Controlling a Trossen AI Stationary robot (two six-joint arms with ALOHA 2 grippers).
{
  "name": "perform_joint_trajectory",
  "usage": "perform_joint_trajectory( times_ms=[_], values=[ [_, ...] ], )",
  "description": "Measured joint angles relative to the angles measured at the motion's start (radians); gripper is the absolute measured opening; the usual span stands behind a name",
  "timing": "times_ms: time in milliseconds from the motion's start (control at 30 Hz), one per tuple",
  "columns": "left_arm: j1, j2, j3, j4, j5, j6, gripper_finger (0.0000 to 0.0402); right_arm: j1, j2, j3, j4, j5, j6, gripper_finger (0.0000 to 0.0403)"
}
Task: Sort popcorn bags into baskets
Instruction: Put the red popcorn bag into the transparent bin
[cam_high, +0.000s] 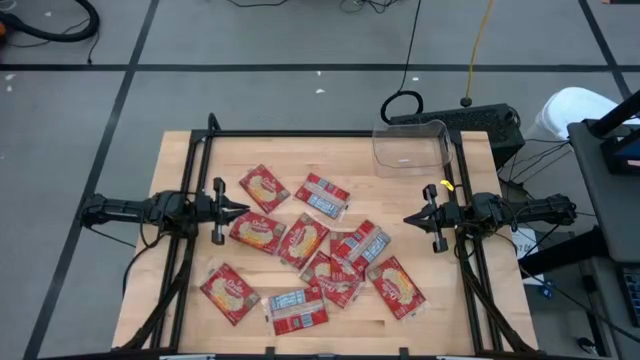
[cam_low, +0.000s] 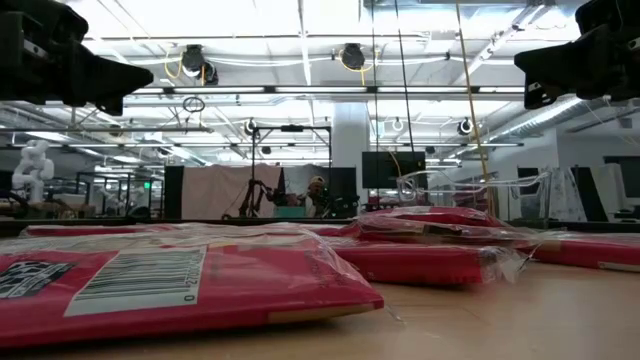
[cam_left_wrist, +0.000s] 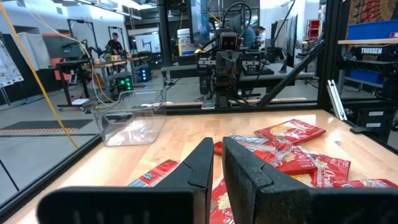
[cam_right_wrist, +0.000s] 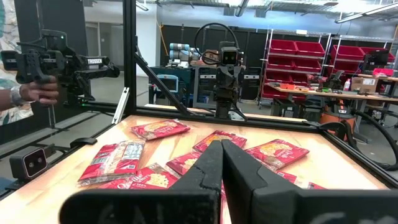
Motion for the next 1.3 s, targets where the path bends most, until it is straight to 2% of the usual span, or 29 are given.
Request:
perform_joint_trajectory(
  times_ms=[133,233,433,667,1000,1167,1300],
  values=[
    [0.000,0.000,0.000,0.008,0.002,-0.108,0.0042,0.000,0.000,0.000,0.000,0.000,0.000,0.0000],
    [0.000,0.000,0.014,0.046,0.006,-0.127,0.0042,0.000,0.000,0.000,0.000,0.000,0.000,0.0000],
    [-0.005,0.053,0.145,-0.054,0.008,-0.215,0.0042,0.000,0.000,0.000,-0.001,0.000,0.000,0.0000],
    [-0.035,0.249,0.406,-0.225,0.009,-0.238,0.0042,0.000,0.000,0.000,-0.001,0.000,0.020,0.0000],
    [-0.080,0.550,0.767,-0.417,-0.008,-0.218,0.0042,0.000,0.012,0.015,-0.011,0.027,0.265,0.0000],
    [-0.104,0.668,0.891,-0.490,-0.028,-0.212,0.0042,0.000,0.078,0.048,-0.043,0.031,0.325,0.0000],
    [-0.136,0.749,0.924,-0.543,-0.029,-0.212,0.0042,0.000,0.162,0.099,-0.034,0.057,0.367,0.0000]
  ],
)
